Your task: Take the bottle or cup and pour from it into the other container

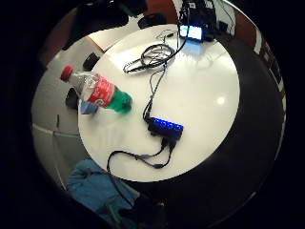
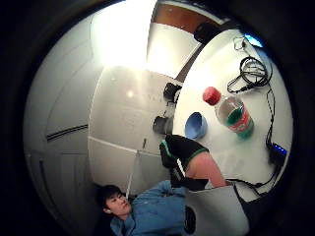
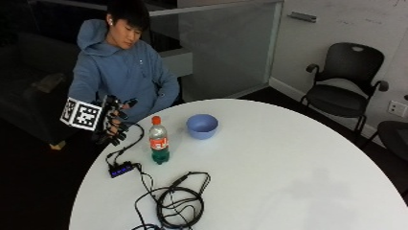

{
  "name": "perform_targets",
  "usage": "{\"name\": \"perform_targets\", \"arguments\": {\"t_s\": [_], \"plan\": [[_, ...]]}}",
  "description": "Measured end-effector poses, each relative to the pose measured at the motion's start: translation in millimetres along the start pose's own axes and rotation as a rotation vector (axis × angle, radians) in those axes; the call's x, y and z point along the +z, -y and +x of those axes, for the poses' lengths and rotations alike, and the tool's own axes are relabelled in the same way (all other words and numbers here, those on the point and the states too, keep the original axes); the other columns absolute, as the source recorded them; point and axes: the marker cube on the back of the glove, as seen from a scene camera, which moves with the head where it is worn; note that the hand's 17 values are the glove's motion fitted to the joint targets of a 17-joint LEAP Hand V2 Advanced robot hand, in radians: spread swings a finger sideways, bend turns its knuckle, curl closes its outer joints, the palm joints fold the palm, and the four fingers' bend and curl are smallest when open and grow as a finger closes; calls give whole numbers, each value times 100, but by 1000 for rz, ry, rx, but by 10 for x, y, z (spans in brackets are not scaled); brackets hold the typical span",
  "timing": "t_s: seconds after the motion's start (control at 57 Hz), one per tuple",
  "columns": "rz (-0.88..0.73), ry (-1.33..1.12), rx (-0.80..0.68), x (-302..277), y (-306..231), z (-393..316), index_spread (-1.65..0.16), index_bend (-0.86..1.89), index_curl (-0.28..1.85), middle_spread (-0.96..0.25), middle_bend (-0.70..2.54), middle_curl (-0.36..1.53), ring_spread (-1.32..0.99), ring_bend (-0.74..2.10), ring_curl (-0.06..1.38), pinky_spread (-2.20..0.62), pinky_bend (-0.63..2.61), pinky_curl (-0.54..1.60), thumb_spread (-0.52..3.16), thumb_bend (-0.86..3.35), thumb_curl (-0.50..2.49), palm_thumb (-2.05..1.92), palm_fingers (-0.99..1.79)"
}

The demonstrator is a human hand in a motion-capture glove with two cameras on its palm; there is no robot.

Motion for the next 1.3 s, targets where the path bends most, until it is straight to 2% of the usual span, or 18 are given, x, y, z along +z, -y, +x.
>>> {"name": "perform_targets", "arguments": {"t_s": [0.369, 0.439, 0.579, 0.597, 0.685, 0.755, 0.878, 1.211, 1.299], "plan": [[-211, 129, 22, 1020, 286, 194, -37, 12, 18, 1, 18, 32, 14, 50, 31, 30, 52, 37, 93, -2, 37, 54, 14], [-205, 203, 20, 1213, 344, 176, -37, 13, 18, 1, 18, 31, 14, 50, 30, 30, 52, 37, 92, -2, 37, 56, 14], [-79, 364, -19, 1440, 446, 127, -32, 22, 24, 3, 22, 32, 14, 49, 28, 30, 43, 32, 86, 3, 40, 76, 43], [-62, 369, -20, 1458, 456, 120, -28, 26, 26, 4, 23, 33, 12, 50, 29, 29, 43, 33, 84, 6, 42, 84, 58], [9, 366, -29, 1546, 507, 63, -19, 25, 29, 5, 31, 36, 4, 48, 29, 26, 35, 30, 78, 8, 45, 96, 85], [28, 336, -29, 1599, 542, 9, -15, 22, 32, 4, 35, 39, -3, 50, 32, 22, 29, 30, 72, 7, 49, 101, 98], [5, 239, -20, 1668, 601, -107, -11, 17, 35, 3, 32, 41, -7, 47, 34, 15, 26, 32, 58, 2, 53, 106, 103], [-231, -121, -46, 1792, 714, -763, -8, 15, 37, 1, 27, 44, -10, 42, 38, 7, 23, 34, 39, -3, 62, 109, 109], [-288, -299, -80, 1808, 763, -1007, -8, 15, 38, 1, 26, 45, -10, 42, 39, 6, 23, 35, 37, -3, 63, 108, 109]]}}
